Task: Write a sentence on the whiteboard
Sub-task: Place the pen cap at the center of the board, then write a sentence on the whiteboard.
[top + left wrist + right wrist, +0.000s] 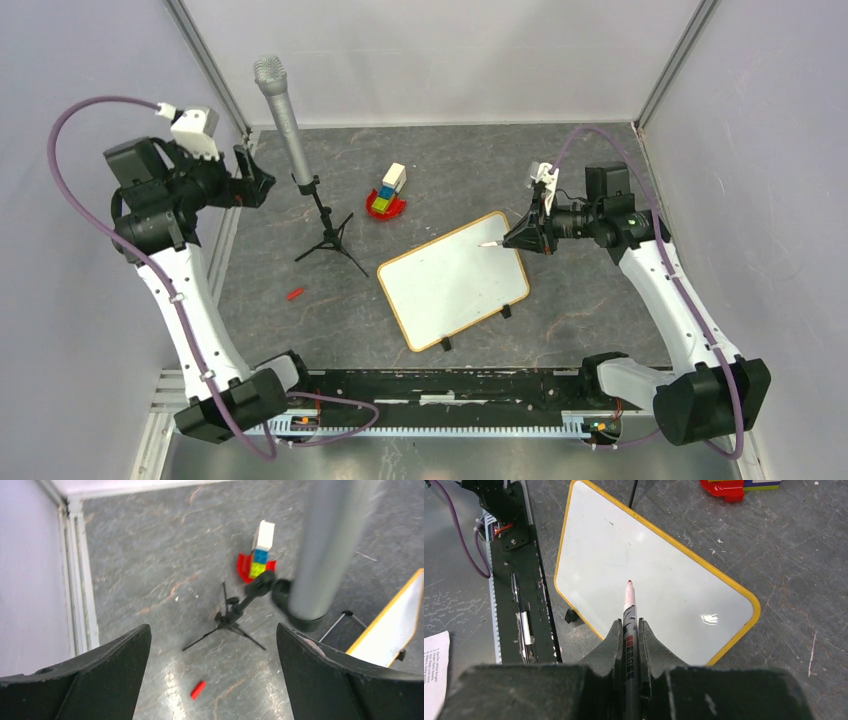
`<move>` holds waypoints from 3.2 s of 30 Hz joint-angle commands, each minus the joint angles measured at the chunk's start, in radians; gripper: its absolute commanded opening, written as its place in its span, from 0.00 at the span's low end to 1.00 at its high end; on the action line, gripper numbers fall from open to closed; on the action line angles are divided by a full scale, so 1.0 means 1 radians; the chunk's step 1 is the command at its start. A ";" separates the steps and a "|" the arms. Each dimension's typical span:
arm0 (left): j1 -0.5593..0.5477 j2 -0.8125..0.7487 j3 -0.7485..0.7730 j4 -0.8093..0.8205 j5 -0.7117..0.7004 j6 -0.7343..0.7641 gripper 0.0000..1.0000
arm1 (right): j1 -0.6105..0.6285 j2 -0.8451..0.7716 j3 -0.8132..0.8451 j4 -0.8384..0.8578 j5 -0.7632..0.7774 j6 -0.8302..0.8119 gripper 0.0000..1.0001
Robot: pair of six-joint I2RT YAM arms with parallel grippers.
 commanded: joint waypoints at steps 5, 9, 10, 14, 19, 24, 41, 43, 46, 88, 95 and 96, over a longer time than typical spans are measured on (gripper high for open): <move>-0.236 0.044 0.165 0.087 -0.103 -0.230 1.00 | 0.007 -0.007 -0.013 0.006 0.004 -0.028 0.00; -0.262 0.002 0.159 0.174 -0.131 -0.295 1.00 | 0.006 -0.012 -0.009 -0.010 0.010 -0.040 0.00; -0.263 -0.008 0.157 0.184 -0.149 -0.306 1.00 | 0.006 -0.013 -0.007 -0.013 0.012 -0.042 0.00; -0.263 -0.047 0.139 0.168 -0.285 -0.331 1.00 | 0.007 -0.014 -0.003 -0.016 0.013 -0.042 0.00; -0.264 -0.128 0.087 0.147 -0.275 -0.321 1.00 | 0.006 -0.006 -0.004 -0.016 0.012 -0.045 0.00; -0.313 -0.090 0.188 0.044 -0.047 -0.291 1.00 | 0.009 0.007 0.003 -0.010 0.000 -0.033 0.00; -1.124 0.222 0.242 -0.121 -0.452 0.089 1.00 | 0.057 -0.020 0.001 0.009 0.090 -0.011 0.00; -1.124 0.218 0.197 -0.087 -0.399 0.069 1.00 | 0.084 -0.033 -0.005 0.019 0.126 -0.014 0.00; -1.124 0.176 0.061 0.045 -0.392 -0.016 1.00 | 0.148 -0.051 -0.023 0.067 0.188 -0.009 0.00; -1.053 0.514 -0.021 -0.076 -0.057 -0.111 0.28 | 0.563 -0.026 -0.146 0.409 0.342 -0.007 0.00; -1.052 0.545 -0.026 -0.077 -0.016 -0.090 0.16 | 0.572 -0.016 -0.120 0.375 0.339 -0.020 0.00; -1.052 0.550 -0.029 -0.076 -0.007 -0.085 0.15 | 0.573 -0.016 -0.118 0.369 0.335 -0.020 0.00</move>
